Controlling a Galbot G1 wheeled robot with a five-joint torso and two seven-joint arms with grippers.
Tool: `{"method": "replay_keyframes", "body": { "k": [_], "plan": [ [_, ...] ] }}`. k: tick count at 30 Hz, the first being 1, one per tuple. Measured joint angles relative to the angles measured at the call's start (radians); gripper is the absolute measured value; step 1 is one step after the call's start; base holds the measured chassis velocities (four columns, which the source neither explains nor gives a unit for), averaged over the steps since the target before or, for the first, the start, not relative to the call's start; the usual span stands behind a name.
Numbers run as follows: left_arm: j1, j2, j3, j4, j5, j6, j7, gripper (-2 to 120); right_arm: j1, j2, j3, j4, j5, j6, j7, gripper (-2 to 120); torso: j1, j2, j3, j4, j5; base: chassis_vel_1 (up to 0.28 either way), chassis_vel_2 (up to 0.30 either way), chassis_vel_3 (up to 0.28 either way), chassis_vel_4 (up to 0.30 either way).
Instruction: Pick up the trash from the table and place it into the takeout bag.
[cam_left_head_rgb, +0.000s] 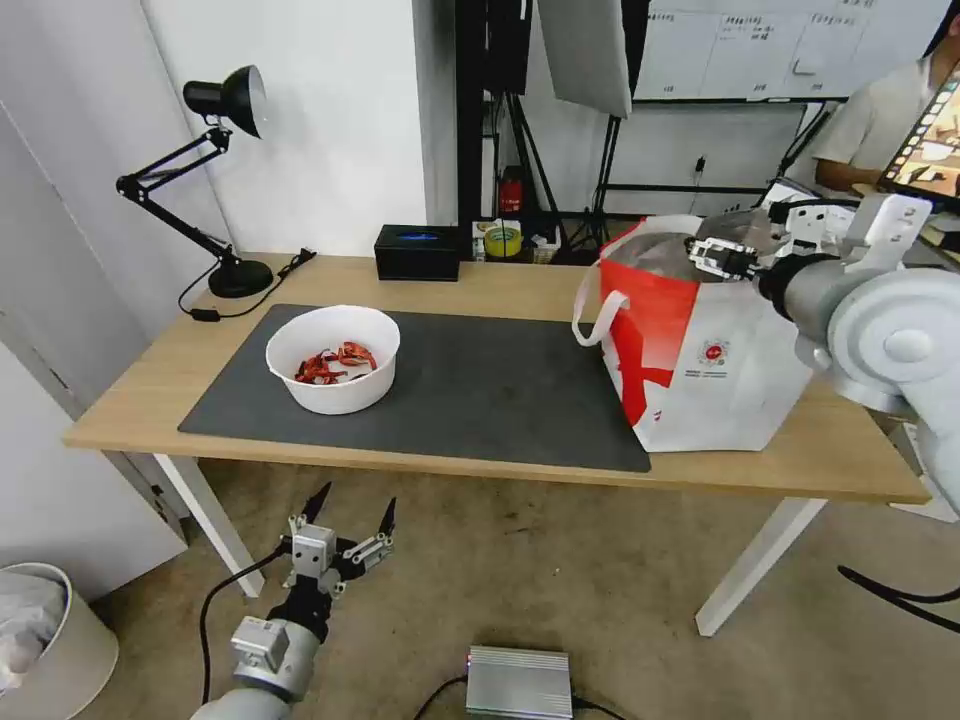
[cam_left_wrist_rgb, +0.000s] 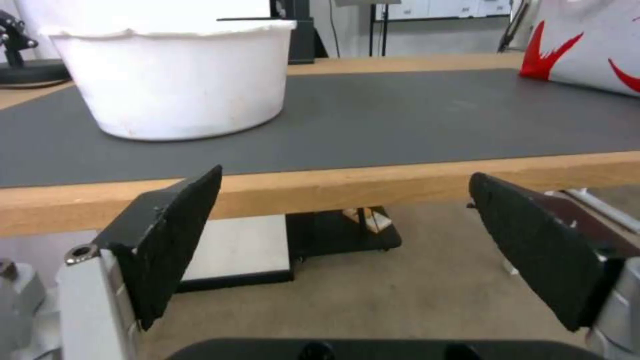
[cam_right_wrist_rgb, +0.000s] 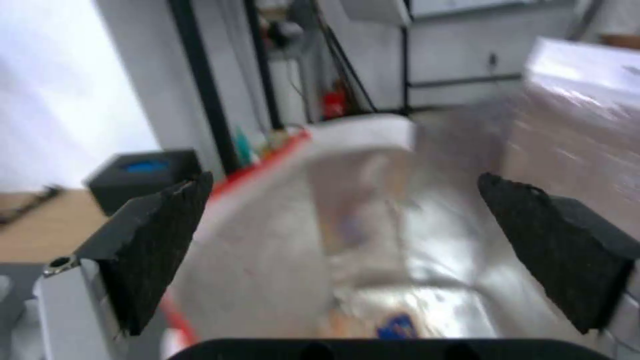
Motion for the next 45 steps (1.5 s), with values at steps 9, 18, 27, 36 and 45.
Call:
{"method": "replay_keyframes", "body": {
  "k": [9, 18, 27, 36, 45],
  "plan": [
    [0.000, -0.005, -0.004, -0.007, 0.001, 0.000, 0.001, 100, -0.143, 0.000, -0.004, 0.090, -0.209, 0.166, -0.258, 100, 0.000, 0.000, 0.000, 0.0001, -0.0001, 0.000, 0.000, 0.000, 0.000],
    [0.001, -0.005, -0.029, -0.016, -0.001, -0.008, 0.000, 100, -0.442, 0.022, -0.019, 0.174, -0.535, 0.356, -0.373, 100, 0.000, 0.000, 0.000, 0.0001, -0.0001, 0.000, 0.000, 0.000, 0.000],
    [0.011, -0.011, -0.030, -0.026, 0.000, -0.006, 0.000, 100, -0.678, 0.092, -0.045, 0.124, -0.836, 0.578, -0.371, 100, 0.000, 0.000, 0.000, 0.0000, 0.0000, 0.000, 0.000, 0.000, 0.000],
    [0.009, -0.015, -0.024, -0.013, 0.003, -0.006, 0.000, 100, -0.792, 0.171, -0.079, 0.062, -1.025, 0.687, -0.301, 100, 0.000, 0.000, 0.000, 0.0000, 0.0000, 0.000, 0.000, 0.000, 0.000],
    [0.008, -0.017, -0.023, -0.009, 0.004, -0.007, 0.001, 100, -0.824, 0.196, -0.081, 0.050, -1.050, 0.694, -0.267, 100, 0.000, 0.000, 0.000, 0.0001, 0.0000, 0.000, 0.000, 0.000, 0.000]
  ]
}}
